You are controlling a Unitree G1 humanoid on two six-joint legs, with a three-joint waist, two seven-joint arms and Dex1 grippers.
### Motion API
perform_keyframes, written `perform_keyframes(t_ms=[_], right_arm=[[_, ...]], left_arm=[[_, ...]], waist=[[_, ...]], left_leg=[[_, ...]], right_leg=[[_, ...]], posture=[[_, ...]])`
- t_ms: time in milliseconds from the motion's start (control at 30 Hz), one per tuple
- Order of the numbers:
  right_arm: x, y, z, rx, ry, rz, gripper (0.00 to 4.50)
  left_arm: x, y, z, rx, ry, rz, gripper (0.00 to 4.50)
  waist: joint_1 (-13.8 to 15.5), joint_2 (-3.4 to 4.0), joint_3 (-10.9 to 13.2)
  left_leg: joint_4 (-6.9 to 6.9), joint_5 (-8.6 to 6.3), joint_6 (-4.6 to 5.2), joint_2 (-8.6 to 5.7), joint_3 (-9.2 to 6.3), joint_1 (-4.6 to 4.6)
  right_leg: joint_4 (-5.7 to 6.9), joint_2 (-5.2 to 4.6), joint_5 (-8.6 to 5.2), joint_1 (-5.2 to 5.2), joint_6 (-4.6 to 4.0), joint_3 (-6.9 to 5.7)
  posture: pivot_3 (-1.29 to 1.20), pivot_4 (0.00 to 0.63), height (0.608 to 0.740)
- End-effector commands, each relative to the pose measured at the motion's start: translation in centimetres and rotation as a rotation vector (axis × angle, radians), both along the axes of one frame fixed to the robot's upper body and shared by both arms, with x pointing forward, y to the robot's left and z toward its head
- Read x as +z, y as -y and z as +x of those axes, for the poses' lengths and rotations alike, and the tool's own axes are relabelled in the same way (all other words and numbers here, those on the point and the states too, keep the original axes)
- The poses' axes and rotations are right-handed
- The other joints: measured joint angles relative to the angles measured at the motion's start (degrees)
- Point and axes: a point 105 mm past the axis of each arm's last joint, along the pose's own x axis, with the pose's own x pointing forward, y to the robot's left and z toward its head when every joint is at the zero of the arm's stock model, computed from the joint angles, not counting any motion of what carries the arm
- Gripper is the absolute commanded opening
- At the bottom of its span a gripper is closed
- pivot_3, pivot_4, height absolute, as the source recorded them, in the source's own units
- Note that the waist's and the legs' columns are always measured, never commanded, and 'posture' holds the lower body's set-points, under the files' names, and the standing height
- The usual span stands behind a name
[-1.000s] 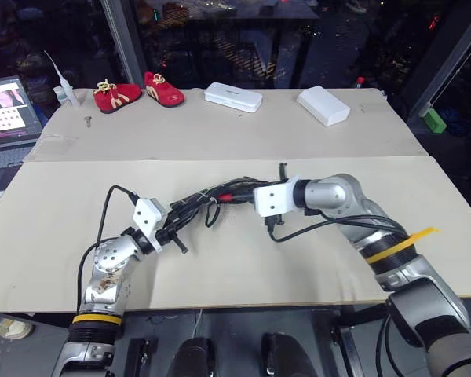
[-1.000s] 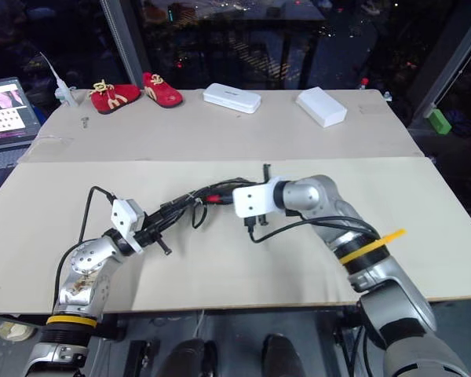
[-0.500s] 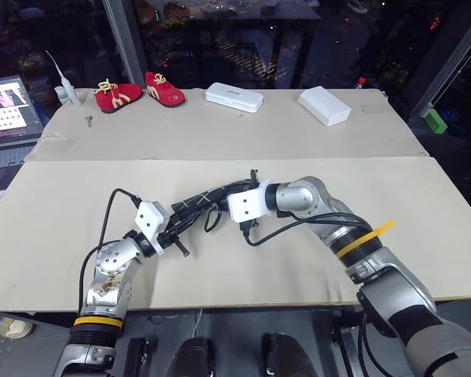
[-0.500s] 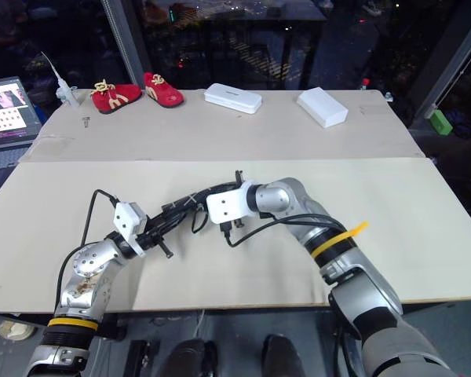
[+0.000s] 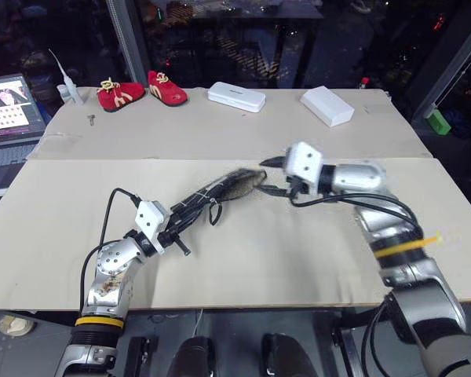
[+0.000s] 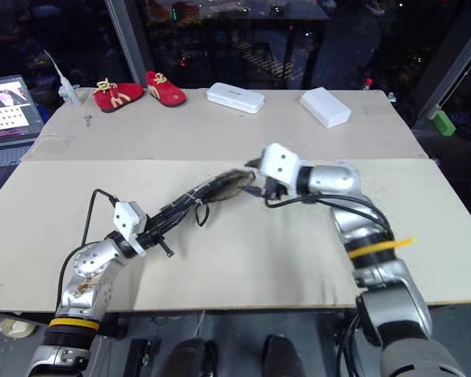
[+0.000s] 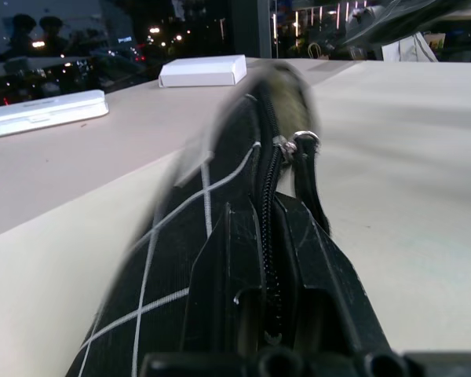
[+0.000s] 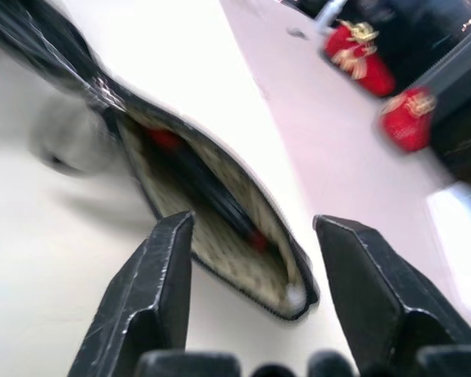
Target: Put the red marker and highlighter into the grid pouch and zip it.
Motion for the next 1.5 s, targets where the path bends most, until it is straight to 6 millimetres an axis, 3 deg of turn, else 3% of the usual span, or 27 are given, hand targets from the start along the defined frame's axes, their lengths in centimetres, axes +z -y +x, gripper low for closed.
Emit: perform_keyframes(t_ms=[33, 167, 233, 500, 667, 900, 1000, 1200, 1500], right_arm=[[0.3, -0.2, -3.1, 0.065, -0.162, 0.089, 2.73], [-4.7, -3.0, -2.4, -0.088, -0.302, 0.059, 2.73], [-6.0, -4.7, -1.8, -0.141, -0.309, 0.045, 2.73], [-6.1, -9.5, -0.3, -0.171, -0.368, 0.105, 2.73], [-3.8, -13.1, 1.6, -0.156, -0.349, 0.181, 2.73], [-3.2, -13.8, 2.0, -0.138, -0.320, 0.198, 2.73], [-2.9, -13.5, 2.3, -0.144, -0.305, 0.214, 2.03], [-3.0, -12.5, 2.1, -0.129, -0.300, 0.209, 0.04], [-3.2, -9.6, 1.1, -0.135, -0.304, 0.168, 0.04]], left_arm=[[1.1, -0.1, -0.1, 0.000, 0.048, -0.004, 0.00], [1.0, -0.2, 0.0, 0.003, 0.045, -0.002, 0.00], [1.1, -0.1, 0.1, 0.001, 0.046, -0.004, 0.00], [1.2, 0.3, 0.1, -0.010, 0.051, -0.006, 0.00], [1.2, 0.3, 0.1, -0.008, 0.050, -0.010, 0.00], [1.2, 0.1, 0.2, -0.003, 0.053, -0.010, 0.00], [1.2, 0.1, 0.2, -0.003, 0.055, -0.009, 0.00], [1.2, 0.0, 0.2, -0.004, 0.058, -0.005, 0.00], [1.3, 0.0, 0.2, -0.004, 0.062, -0.002, 0.00]], waist=[[-0.09, 0.00, 0.00], [-1.15, -0.04, -0.03], [-1.22, -0.04, -0.03], [-0.82, -0.04, -0.03], [-1.02, -0.04, -0.03], [-0.92, -0.03, -0.03], [-0.93, -0.03, -0.03], [-0.98, -0.03, -0.03], [-0.89, -0.03, -0.03]], left_leg=[[0.00, -0.01, 0.02, -0.01, 0.02, 0.03], [0.00, -0.03, 0.04, 0.08, 0.15, 0.38], [0.00, -0.02, 0.02, 0.17, 0.21, 0.47], [0.01, 0.04, -0.07, -0.05, 0.17, 0.06], [0.02, 0.05, -0.08, -0.13, 0.14, 0.08], [0.01, 0.04, -0.08, -0.11, 0.07, -0.06], [0.01, 0.04, -0.07, -0.11, 0.07, -0.06], [0.01, 0.04, -0.08, -0.11, 0.06, -0.03], [0.01, 0.04, -0.07, -0.08, 0.05, -0.06]], right_leg=[[-0.09, -0.05, 0.01, 0.00, -0.01, 0.03], [-0.03, 0.01, 0.05, 0.13, -0.10, 0.16], [0.04, 0.12, 0.00, 0.12, -0.17, 0.18], [0.01, 0.08, 0.02, -0.13, -0.09, 0.12], [0.06, 0.10, 0.02, -0.13, -0.08, 0.10], [0.12, 0.08, 0.04, -0.13, -0.05, 0.01], [0.10, 0.07, 0.06, -0.12, -0.01, 0.02], [0.07, 0.10, 0.06, -0.13, -0.01, 0.01], [0.04, 0.08, 0.06, -0.13, -0.01, 0.01]], posture=[[0.00, 0.150, 0.740], [0.00, 0.150, 0.740], [0.00, 0.150, 0.740], [0.00, 0.150, 0.740], [0.00, 0.150, 0.740], [0.00, 0.150, 0.740], [0.00, 0.150, 0.740], [0.00, 0.150, 0.740], [0.00, 0.150, 0.740]])
